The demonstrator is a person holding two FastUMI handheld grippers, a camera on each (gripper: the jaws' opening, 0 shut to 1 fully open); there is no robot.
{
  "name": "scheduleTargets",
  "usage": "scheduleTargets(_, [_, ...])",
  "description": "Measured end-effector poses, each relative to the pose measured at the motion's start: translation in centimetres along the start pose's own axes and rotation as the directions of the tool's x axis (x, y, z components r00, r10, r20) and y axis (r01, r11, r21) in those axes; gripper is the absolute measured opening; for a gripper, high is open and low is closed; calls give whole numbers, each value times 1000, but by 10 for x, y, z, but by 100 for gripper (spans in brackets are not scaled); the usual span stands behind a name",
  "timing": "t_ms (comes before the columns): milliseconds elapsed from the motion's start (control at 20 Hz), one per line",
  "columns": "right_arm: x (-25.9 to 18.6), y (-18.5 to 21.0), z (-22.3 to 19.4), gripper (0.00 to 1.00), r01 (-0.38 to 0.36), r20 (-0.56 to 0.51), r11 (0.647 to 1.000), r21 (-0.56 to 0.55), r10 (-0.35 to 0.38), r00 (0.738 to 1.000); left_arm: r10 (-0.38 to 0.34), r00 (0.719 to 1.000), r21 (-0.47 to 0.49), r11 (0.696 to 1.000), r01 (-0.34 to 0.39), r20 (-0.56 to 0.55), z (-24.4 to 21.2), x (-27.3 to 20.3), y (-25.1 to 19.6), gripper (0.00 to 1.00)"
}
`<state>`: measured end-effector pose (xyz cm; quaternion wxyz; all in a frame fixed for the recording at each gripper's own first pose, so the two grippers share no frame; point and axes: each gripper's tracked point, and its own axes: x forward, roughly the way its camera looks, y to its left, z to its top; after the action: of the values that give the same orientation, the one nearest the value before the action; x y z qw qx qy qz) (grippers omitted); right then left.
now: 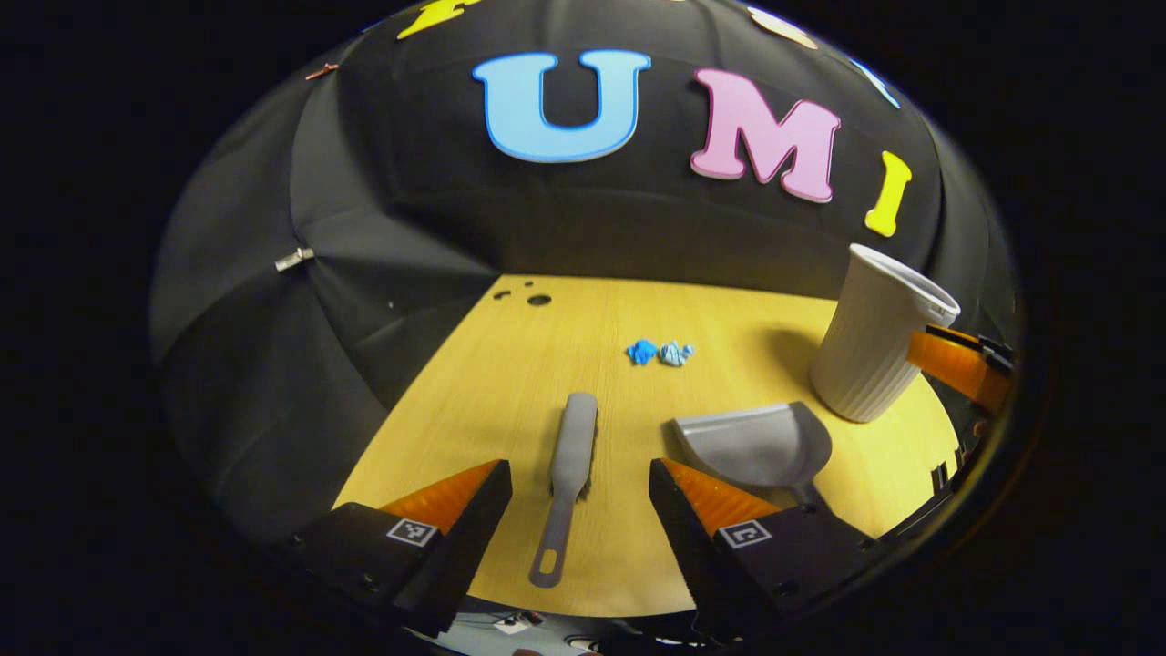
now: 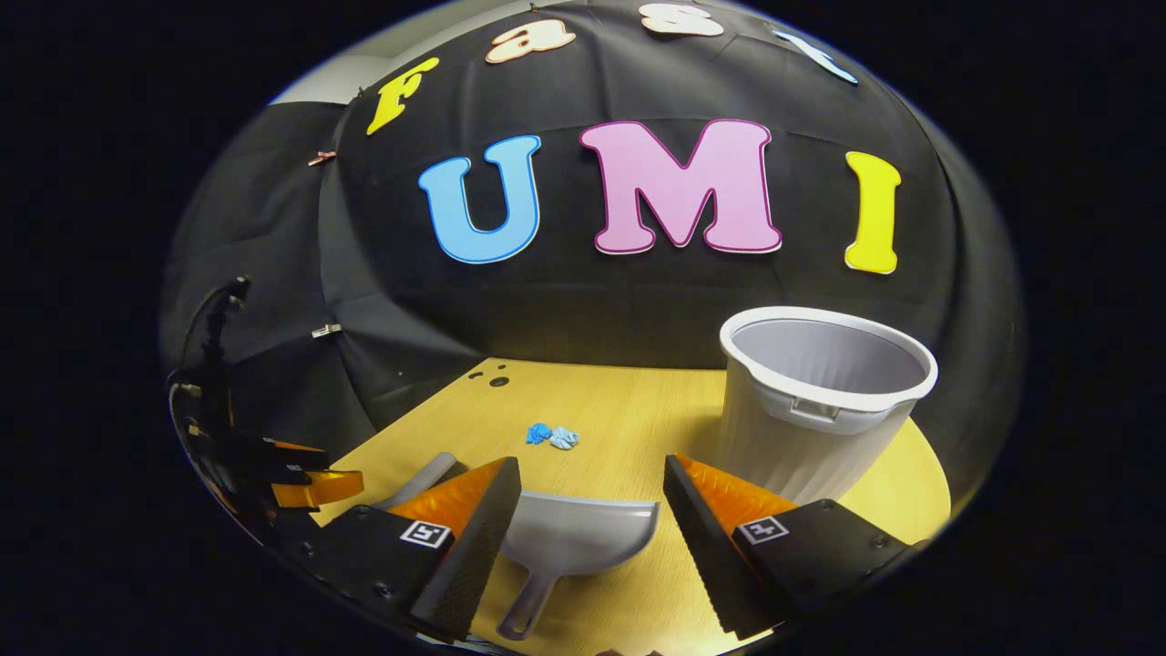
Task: Pick up the small broom and dustpan from the desktop, sweep the trash into the dustpan with the broom, and then empty the trash into the garbage bin.
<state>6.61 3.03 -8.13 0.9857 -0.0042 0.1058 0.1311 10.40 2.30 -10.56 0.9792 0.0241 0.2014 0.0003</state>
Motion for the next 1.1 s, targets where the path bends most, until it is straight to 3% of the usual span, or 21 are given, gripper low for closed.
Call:
scheduleTargets(250, [3,-14,-23,98,30,-55,999,42,-28,998,-36,970,25,999,44,-240,-40,41,8,96])
scheduleTargets(450, [2,-21,-39,99,50,-95,997,66,-43,995,-48,921,52,996,74,-386,-63,68,8,96])
scheduleTargets(600, [1,-23,-50,99,53,-126,994,93,-41,991,-55,867,59,994,97,-495,-84,83,12,96])
scheduleTargets(800, [-1,-6,-71,99,18,-196,995,100,2,981,-42,803,65,993,100,-595,-99,97,18,96])
scheduleTargets(1100, [-1,4,-90,99,7,-258,988,156,34,966,2,738,138,983,124,-675,-102,107,14,96])
